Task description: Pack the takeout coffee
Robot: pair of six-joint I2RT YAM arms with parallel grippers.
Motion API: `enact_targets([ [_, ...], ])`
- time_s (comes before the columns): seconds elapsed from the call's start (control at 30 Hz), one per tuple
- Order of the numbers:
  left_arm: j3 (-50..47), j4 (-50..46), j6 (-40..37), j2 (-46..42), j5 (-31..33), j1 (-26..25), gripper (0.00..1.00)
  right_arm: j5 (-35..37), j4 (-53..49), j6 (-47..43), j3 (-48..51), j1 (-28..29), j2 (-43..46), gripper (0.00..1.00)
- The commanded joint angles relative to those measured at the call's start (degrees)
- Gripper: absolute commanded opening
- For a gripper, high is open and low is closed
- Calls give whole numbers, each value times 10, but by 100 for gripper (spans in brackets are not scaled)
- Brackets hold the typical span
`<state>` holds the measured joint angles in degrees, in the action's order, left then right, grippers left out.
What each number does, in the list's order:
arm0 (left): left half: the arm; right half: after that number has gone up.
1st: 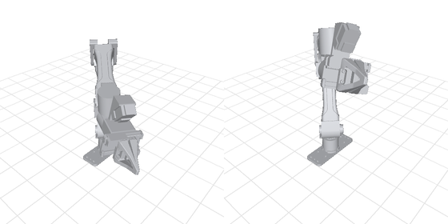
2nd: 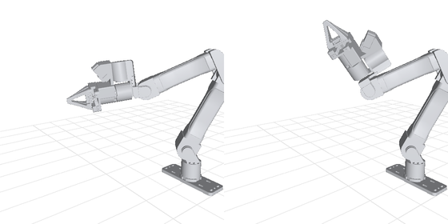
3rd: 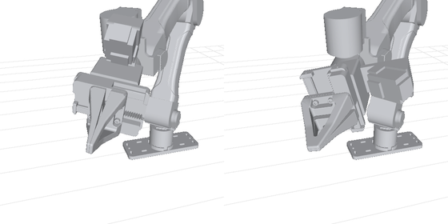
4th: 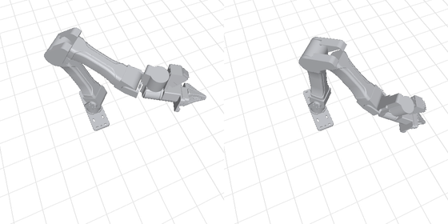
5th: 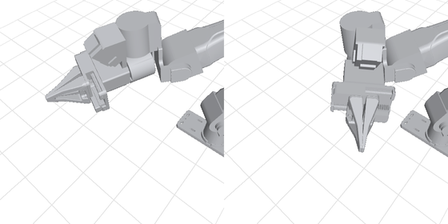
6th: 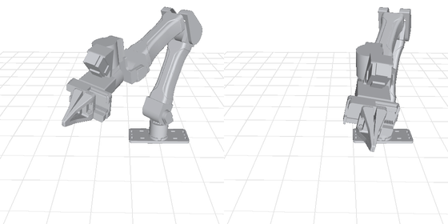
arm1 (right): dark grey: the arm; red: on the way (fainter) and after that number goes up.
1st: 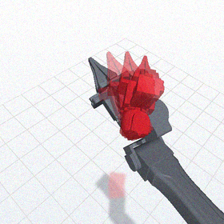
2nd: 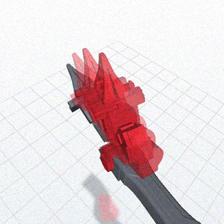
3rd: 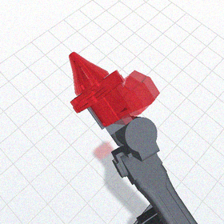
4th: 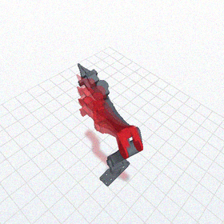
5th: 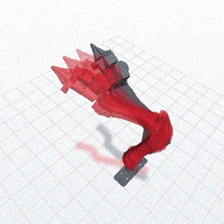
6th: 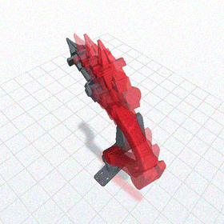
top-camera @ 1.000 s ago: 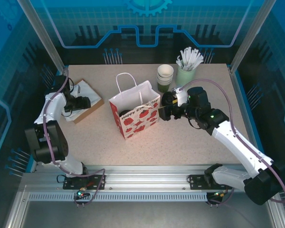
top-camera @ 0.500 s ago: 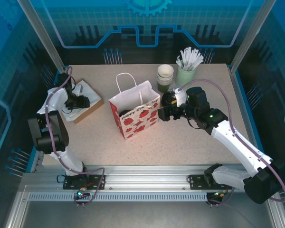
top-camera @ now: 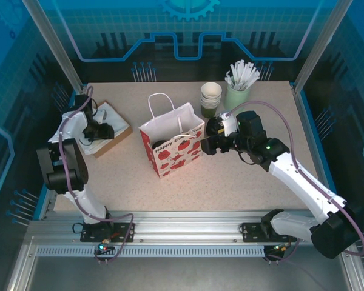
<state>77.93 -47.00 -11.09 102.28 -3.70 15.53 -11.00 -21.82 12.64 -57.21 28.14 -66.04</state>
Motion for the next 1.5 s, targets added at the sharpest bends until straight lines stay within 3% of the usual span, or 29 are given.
enact_targets([
  [0.0, 22, -23, -5, 11, 5, -1, 47, -6, 2, 2, -11, 8, -4, 96],
  [0.73, 50, -42, 9, 33, 16, 2, 24, -1, -3, -1, -14, 14, -8, 96],
  [1.03, 59, -39, 22, 10, 35, 1, 0, 2, -6, -2, -15, 15, -6, 96],
  [1.3, 47, 1, 64, -77, 107, 2, 0, 9, -9, -3, -16, 16, -1, 96],
  [1.47, 38, 28, 73, -139, 119, 1, 0, 12, -9, -3, -17, 16, -3, 96],
])
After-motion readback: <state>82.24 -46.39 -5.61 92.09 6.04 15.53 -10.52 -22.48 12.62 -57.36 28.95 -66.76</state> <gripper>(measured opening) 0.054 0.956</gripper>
